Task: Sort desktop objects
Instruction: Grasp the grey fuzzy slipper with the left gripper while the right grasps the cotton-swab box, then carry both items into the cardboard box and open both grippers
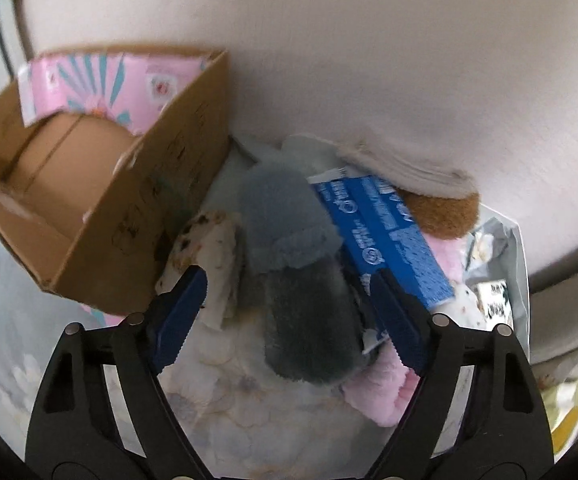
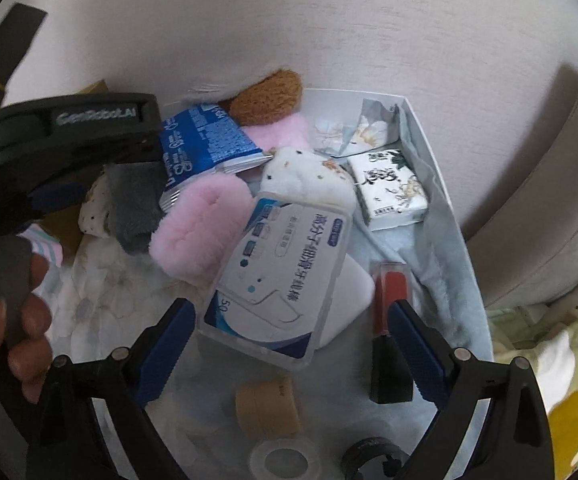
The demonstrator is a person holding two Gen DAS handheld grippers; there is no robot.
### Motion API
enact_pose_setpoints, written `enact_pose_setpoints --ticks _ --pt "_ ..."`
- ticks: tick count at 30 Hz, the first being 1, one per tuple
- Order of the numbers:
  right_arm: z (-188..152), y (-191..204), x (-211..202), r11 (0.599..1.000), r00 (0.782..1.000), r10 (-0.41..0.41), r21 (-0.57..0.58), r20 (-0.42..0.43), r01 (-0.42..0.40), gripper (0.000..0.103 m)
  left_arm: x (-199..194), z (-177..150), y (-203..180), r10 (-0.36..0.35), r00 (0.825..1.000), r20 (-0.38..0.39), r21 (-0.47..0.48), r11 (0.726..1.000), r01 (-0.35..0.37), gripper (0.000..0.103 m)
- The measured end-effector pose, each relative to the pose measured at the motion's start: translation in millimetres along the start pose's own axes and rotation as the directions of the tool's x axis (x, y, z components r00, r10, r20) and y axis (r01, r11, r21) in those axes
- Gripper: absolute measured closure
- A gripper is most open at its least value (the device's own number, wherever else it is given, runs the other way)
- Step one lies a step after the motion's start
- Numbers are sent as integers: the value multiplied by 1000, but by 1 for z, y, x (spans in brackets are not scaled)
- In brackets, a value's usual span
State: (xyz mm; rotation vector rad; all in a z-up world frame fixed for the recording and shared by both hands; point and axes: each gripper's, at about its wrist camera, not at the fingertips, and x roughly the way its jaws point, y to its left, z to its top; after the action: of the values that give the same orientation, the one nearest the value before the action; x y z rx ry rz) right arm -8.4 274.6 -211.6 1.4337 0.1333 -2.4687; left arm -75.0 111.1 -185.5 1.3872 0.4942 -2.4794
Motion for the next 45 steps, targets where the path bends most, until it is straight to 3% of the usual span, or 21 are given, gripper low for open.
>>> enact_pose_setpoints --ticks 4,6,8,10,11,18,26,34,40,45 --pt "2 6 4 999 1000 4 -37 6 -4 11 17 3 19 -42 998 -52 -116 993 36 22" --pt "6 4 11 999 1000 5 -38 0 -5 20 20 7 23 -49 998 -41 -131 990 44 24" --pt "7 2 15 999 999 45 -28 -12 -46 35 22 10 24 -57 998 -39 -132 990 51 41" --pt "8 1 16 998 998 54 -24 -10 -54 36 25 12 21 -90 994 -53 -102 991 85 77" --pt "9 1 16 998 999 50 -29 -10 -50 36 27 13 20 -112 992 -66 -83 991 106 80" --pt "12 1 -5 997 997 64 -46 40 -62 38 16 21 21 -148 984 -97 -34 989 146 82" --pt "18 8 -37 998 994 49 -43 101 -44 41 -29 20 33 -203 974 -97 49 977 208 83" --pt "22 16 -69 999 992 44 -19 118 -42 42 -71 42 53 -288 952 -106 102 949 299 83" --pt "55 36 -106 993 982 120 -29 142 -117 43 -103 72 82 -294 949 -115 153 939 309 83" --pt "94 70 -131 982 967 179 -98 181 -164 43 -122 101 115 -279 958 -73 165 944 287 83"
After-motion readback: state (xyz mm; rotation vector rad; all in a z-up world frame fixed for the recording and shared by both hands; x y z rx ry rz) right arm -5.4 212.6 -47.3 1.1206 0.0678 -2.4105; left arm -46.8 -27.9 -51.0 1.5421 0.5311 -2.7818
